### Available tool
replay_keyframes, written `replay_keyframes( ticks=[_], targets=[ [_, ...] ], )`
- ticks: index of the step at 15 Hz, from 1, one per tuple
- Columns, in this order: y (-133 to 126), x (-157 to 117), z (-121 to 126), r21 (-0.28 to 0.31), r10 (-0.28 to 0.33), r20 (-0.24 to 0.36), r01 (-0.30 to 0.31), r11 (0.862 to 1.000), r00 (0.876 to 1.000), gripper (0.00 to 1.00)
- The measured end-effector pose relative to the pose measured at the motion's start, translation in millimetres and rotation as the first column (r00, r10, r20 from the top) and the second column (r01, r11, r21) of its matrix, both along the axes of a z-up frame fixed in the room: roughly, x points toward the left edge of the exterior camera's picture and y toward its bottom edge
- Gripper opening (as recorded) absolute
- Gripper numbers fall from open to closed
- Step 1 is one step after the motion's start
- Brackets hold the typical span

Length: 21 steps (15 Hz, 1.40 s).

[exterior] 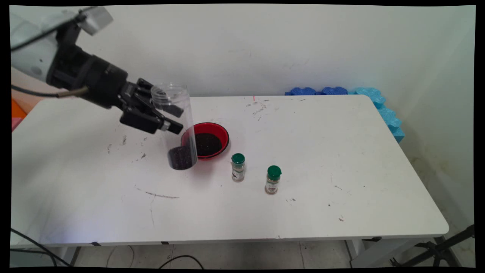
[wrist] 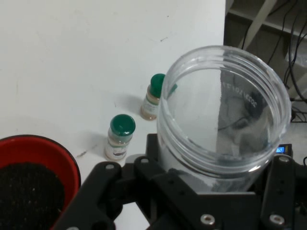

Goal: Pour the black seasoning powder in the red bowl

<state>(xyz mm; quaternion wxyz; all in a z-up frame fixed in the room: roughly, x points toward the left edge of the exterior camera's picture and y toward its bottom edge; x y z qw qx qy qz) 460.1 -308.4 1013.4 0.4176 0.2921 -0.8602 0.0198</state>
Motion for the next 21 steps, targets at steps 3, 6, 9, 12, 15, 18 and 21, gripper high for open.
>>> replay_keyframes(
  ticks=[3, 6, 9, 12, 15, 18, 21],
  targets=[
    [-1.9, 3.5, 16.7, 0.010, 0.004, -0.004, -0.004, 1.000, 1.000, 0.00],
    [-3.3, 6.5, 29.2, 0.018, 0.008, -0.008, -0.008, 1.000, 1.000, 0.00],
    [-4.3, 8.5, 37.0, 0.025, 0.013, -0.010, -0.012, 1.000, 1.000, 0.00],
    [-7.3, 10.7, 41.9, 0.042, 0.032, -0.015, -0.031, 0.999, 0.999, 0.00],
    [-13.0, 12.6, 39.9, 0.071, 0.063, -0.026, -0.061, 0.996, 0.998, 0.00],
    [-21.4, 13.9, 30.6, 0.109, 0.080, -0.041, -0.075, 0.991, 0.996, 0.00],
    [-29.0, 15.7, 18.3, 0.161, 0.110, -0.047, -0.101, 0.982, 0.993, 0.00]
  ],
)
